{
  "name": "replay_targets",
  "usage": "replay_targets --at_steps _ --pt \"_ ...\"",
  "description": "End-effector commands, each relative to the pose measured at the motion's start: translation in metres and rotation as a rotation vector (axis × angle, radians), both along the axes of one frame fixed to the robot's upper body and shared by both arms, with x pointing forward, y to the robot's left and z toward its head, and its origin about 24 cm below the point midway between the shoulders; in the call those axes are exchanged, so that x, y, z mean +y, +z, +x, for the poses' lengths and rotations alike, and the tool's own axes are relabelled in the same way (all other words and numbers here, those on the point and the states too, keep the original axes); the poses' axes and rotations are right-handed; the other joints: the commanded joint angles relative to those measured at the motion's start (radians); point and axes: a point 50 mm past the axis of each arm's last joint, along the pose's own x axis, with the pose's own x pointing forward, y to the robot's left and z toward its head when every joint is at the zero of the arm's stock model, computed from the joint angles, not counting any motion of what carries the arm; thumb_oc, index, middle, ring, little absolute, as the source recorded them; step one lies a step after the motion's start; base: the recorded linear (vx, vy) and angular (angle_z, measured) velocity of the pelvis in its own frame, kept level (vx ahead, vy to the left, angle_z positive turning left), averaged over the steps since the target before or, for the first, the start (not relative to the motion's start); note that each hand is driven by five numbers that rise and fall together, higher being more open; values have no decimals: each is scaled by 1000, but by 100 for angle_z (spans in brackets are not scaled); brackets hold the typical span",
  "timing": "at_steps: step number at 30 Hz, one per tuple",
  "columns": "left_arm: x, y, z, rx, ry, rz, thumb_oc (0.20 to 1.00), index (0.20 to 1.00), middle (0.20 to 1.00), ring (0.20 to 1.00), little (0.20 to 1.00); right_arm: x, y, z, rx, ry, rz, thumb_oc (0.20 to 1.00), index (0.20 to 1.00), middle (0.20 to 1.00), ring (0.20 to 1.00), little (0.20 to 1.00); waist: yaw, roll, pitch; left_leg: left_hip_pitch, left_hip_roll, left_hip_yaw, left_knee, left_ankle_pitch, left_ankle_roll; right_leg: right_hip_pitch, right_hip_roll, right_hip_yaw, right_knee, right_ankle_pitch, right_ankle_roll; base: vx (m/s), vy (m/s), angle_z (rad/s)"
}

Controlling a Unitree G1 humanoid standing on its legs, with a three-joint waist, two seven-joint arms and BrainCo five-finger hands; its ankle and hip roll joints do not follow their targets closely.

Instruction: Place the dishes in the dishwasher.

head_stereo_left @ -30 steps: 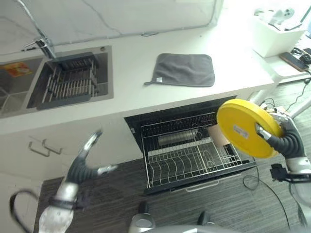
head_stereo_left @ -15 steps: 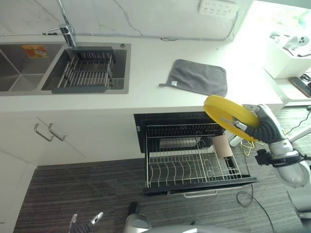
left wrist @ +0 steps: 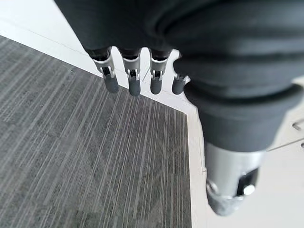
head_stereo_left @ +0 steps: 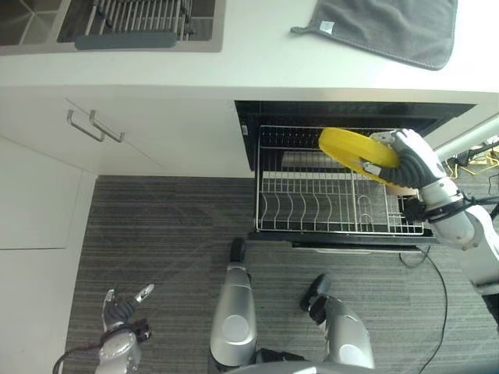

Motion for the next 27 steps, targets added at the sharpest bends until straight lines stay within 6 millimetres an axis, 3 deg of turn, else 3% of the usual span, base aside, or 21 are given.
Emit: replay_targets --at_steps 1,9,15,16,27 --pt "17 7 -13 11 4 31 1000 1000 1000 1000 1000 9 33 -9 -172 55 5 200 200 200 200 200 10 -28 -75 42 -11 7 34 -108 -8 100 -38 12 7 -97 47 -7 0 3" --pt "19 12 -6 -15 -16 27 1000 1000 1000 1000 1000 17 40 -3 -228 63 -59 200 200 200 200 200 25 -33 -48 -4 -22 9 70 -115 1 100 -22 14 -1 -106 38 0 0 0" --pt "19 18 7 -56 -35 21 1000 1000 1000 1000 1000 12 56 11 -320 -1 -120 200 200 200 200 200 37 -15 2 -115 -14 7 232 -168 23 8 -58 28 189 -180 7 -21 -13 3" --pt "19 18 7 -53 -41 22 1000 1000 1000 1000 1000 11 58 13 -323 -10 -124 200 200 200 200 200 37 -14 7 -120 -13 2 268 -205 19 -4 -64 45 231 -211 11 63 -23 11" --pt "11 15 3 -31 -82 -9 1000 1000 1000 1000 1000 7 56 22 -304 -42 -198 200 200 200 200 200 23 17 11 -162 -18 19 437 -294 46 -102 -119 92 443 -281 -7 82 18 -6"
